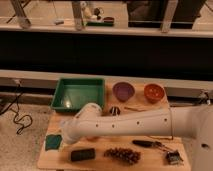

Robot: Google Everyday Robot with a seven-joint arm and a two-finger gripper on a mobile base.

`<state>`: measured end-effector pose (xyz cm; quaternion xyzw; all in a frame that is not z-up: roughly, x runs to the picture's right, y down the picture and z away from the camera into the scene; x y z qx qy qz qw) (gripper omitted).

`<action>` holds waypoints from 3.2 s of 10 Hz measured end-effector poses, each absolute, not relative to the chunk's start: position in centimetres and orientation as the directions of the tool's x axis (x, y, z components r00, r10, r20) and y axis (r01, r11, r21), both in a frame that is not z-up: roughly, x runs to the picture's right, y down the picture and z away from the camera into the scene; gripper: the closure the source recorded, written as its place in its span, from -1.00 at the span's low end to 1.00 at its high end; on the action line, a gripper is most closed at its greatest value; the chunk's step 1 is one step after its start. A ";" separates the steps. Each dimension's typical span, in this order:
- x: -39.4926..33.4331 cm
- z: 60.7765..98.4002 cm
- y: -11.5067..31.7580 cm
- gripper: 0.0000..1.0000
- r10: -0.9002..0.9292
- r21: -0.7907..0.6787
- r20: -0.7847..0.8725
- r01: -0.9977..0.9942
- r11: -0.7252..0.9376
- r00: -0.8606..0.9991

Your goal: Wipe red bowl with sponge

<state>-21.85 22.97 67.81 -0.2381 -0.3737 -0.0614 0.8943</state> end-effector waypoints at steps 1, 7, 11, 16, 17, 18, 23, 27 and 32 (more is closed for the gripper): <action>-21.6 67.5 22.1 1.00 0.066 -0.365 0.697 0.274 0.890 0.714; -15.9 65.9 14.9 1.00 0.089 -0.279 0.677 0.143 0.949 0.731; -13.1 67.0 14.3 1.00 0.126 -0.286 0.660 0.093 0.954 0.740; -12.8 67.1 14.0 1.00 0.130 -0.283 0.654 0.081 0.956 0.745; -12.3 67.3 13.3 1.00 0.137 -0.275 0.645 0.061 0.960 0.752; -11.5 67.9 12.1 1.00 0.141 -0.262 0.633 0.040 0.964 0.761; -6.1 73.0 3.0 1.00 0.180 -0.213 0.552 -0.071 0.975 0.814; 2.4 73.8 -0.6 1.00 0.248 -0.171 0.464 -0.188 0.967 0.850; 2.0 73.8 -0.5 1.00 0.248 -0.174 0.467 -0.187 0.967 0.849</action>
